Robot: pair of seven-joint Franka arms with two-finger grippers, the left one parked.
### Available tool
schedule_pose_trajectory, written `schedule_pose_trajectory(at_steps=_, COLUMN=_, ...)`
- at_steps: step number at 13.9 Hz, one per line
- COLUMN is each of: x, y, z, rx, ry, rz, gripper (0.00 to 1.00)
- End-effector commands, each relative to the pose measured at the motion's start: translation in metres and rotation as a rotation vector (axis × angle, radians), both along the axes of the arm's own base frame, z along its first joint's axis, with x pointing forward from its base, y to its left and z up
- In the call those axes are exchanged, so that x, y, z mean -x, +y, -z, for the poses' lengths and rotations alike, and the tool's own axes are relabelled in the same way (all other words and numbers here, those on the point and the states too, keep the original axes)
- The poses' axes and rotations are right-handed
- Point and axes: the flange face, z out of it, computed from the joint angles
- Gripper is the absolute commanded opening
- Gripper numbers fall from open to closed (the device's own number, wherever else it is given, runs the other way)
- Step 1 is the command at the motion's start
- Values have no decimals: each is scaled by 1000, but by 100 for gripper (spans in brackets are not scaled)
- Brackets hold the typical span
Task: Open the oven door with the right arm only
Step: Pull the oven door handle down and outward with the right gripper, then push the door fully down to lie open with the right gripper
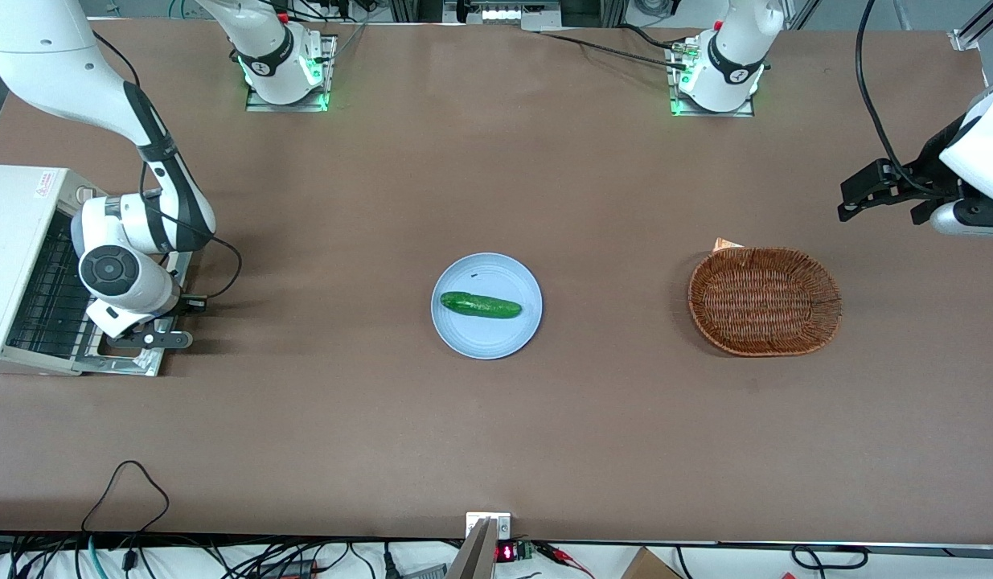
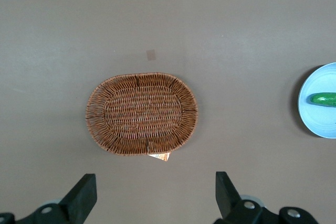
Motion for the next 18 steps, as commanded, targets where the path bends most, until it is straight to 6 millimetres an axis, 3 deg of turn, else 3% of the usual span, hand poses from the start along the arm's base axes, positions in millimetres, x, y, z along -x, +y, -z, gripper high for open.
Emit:
schedule_pose_trajectory(at_steps=1, x=9, y=-48, z=0, rx=67, ry=42, rz=18, gripper=0)
schedule_pose_trajectory(at_steps=3, x=9, y=-47, z=0, rx=66, ry=40, rz=17, gripper=1)
schedule_pose_trajectory(at_steps=8, x=-6, y=2, z=-17, rx=25, ry=-1, rz=-64, gripper=10)
schedule_pose_trajectory(at_steps=12, x=-14, y=33, z=-42, rx=4, ry=-50, rz=-91, gripper=10)
schedule_pose_trajectory(at_steps=14, x=-17, y=46, z=-62, rx=-16, ry=-82, rz=-65, gripper=10)
schedule_pose_trajectory(at_steps=18, x=-14, y=69, z=-127, rx=-84, ry=-114, rz=13, gripper=10)
